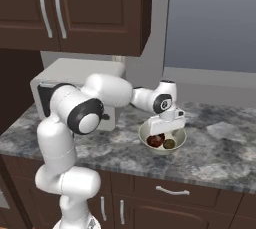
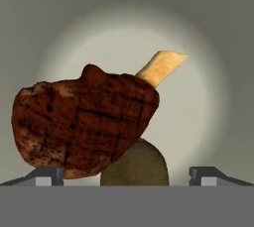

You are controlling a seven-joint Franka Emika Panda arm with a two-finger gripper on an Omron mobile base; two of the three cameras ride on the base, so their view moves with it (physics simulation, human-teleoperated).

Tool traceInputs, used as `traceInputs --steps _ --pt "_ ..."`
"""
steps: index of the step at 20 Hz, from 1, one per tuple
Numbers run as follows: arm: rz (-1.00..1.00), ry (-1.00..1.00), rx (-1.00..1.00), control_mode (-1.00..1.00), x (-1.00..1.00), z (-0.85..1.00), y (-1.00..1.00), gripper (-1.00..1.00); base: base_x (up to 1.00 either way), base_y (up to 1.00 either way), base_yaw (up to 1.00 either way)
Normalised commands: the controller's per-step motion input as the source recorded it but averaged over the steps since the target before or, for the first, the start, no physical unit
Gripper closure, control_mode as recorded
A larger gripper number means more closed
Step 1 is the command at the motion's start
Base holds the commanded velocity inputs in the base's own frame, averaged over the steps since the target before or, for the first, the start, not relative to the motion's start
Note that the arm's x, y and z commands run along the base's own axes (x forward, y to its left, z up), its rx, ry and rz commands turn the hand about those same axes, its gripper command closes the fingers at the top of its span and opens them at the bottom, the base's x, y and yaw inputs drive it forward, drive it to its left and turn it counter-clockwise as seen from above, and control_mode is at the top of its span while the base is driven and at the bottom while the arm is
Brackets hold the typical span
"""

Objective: Remove the kiwi from the bowl and place it on the small plate. Then place the bowl with only the steak in the microwave, close the door, and press the start button to microwave the steak.

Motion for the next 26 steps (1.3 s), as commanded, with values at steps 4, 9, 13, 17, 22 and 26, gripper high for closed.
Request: traceInputs --steps 4,9,13,17,22,26 --pt "0.04 0.0 0.0 -1.0 -0.02 -0.18 -0.2 -1.0 0.0 0.0 0.0" --pt "0.03 0.0 0.0 -1.0 -0.25 -0.07 -0.12 -1.0 0.0 0.0 0.0" --pt "0.05 0.0 0.0 -1.0 -0.14 -0.18 0.0 -1.0 0.0 0.0 0.0" --pt "0.06 0.0 0.0 -1.0 -0.03 -0.36 0.0 -1.0 0.0 0.0 0.0" --pt "0.06 0.0 0.0 -1.0 -0.01 -0.33 0.01 1.0 0.0 0.0 0.0" --pt "0.05 -0.25 0.0 -1.0 -0.2 0.28 0.04 1.0 0.0 0.0 0.0"
